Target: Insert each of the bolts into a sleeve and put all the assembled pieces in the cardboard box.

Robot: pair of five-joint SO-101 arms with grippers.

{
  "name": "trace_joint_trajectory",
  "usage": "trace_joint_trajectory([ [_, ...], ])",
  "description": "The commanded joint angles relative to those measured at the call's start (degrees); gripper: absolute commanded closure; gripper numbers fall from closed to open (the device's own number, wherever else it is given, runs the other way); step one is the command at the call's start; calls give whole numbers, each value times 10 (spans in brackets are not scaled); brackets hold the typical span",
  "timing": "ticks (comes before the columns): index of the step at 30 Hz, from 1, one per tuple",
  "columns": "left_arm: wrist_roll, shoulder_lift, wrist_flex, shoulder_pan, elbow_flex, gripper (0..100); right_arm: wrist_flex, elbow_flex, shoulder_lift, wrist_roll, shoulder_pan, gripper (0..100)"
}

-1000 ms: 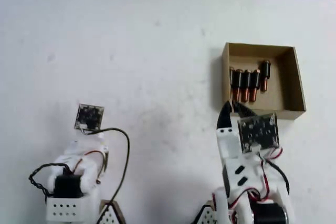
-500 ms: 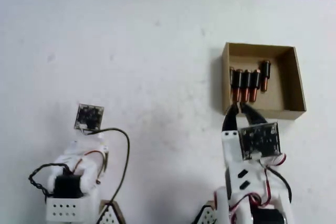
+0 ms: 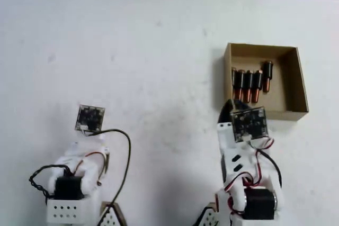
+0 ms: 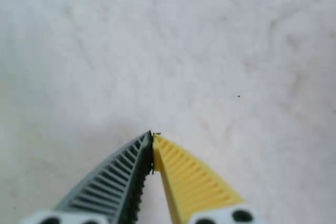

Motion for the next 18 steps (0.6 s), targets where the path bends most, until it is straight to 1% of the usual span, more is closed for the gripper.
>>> trace_joint_trajectory([
  [1,4,-5,-11,-4,-1,977,-15,28,-1,4,-22,981],
  [10,4,-5,-11,-4,-1,977,-16,120,-1,4,-20,981],
  [18,4,-5,-11,-4,-1,977,-15,156,-1,4,-19,981],
])
